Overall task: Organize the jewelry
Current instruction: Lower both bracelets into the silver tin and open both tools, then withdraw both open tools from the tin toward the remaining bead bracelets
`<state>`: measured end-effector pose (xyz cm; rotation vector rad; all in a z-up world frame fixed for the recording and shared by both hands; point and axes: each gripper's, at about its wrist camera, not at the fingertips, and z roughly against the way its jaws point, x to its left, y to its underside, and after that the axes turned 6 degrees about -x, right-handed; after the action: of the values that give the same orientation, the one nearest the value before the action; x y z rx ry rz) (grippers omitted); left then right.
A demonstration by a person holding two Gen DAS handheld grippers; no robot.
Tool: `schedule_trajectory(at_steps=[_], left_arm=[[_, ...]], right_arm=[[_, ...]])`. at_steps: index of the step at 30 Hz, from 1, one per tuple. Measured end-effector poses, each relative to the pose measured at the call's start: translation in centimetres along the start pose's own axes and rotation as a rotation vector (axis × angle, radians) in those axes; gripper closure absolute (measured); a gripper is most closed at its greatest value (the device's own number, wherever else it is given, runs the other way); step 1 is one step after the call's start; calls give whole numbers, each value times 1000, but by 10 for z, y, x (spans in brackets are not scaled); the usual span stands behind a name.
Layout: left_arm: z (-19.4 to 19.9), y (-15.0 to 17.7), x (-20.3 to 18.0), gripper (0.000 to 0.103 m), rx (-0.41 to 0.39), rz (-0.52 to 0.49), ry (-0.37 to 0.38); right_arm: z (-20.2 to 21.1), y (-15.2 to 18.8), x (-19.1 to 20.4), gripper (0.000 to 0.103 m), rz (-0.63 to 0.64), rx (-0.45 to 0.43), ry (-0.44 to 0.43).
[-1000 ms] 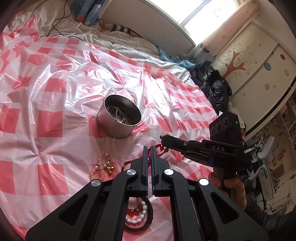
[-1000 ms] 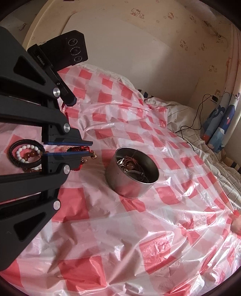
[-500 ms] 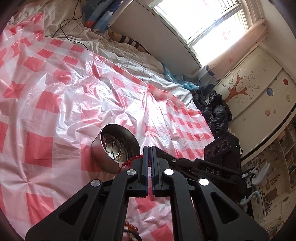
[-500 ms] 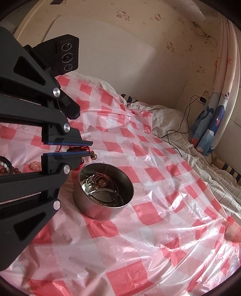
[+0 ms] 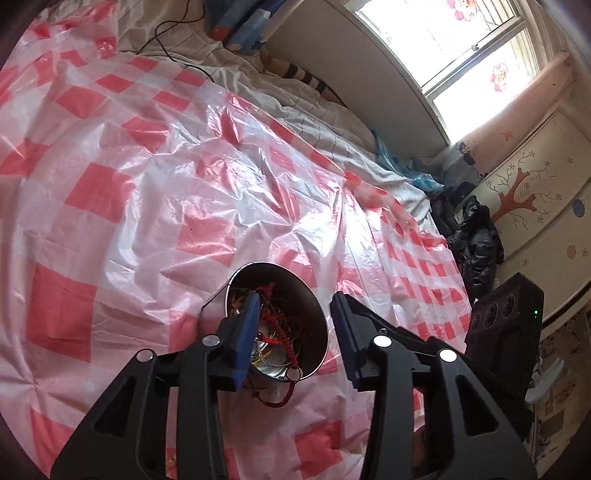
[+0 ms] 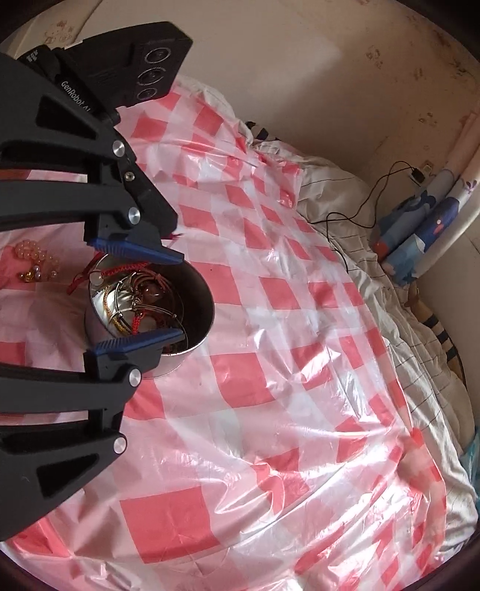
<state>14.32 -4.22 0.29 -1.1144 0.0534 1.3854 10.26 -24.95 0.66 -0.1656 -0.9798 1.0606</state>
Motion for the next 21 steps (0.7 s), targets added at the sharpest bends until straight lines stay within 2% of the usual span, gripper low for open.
schedule_trajectory(at_steps=[1,5,9,13,17,21], left_arm=[[6,-1,0,58,-11,-8,-9],[27,-1,5,48,-29,-6,-63],[36,6,17,44,14,-23,-123],[33,13,28,39,67,-30,-138],[21,17,33,32,52,-29,-145],[14,17,38,31,68,18,-129]], right_arm=[[3,-1,1,60,4,-3,3],[8,2,4,56,19,45,24],[4,13,6,49,71,134,61],[-10,35,12,49,162,226,87],[-25,46,4,49,105,272,57],[-38,49,-1,49,84,282,45]])
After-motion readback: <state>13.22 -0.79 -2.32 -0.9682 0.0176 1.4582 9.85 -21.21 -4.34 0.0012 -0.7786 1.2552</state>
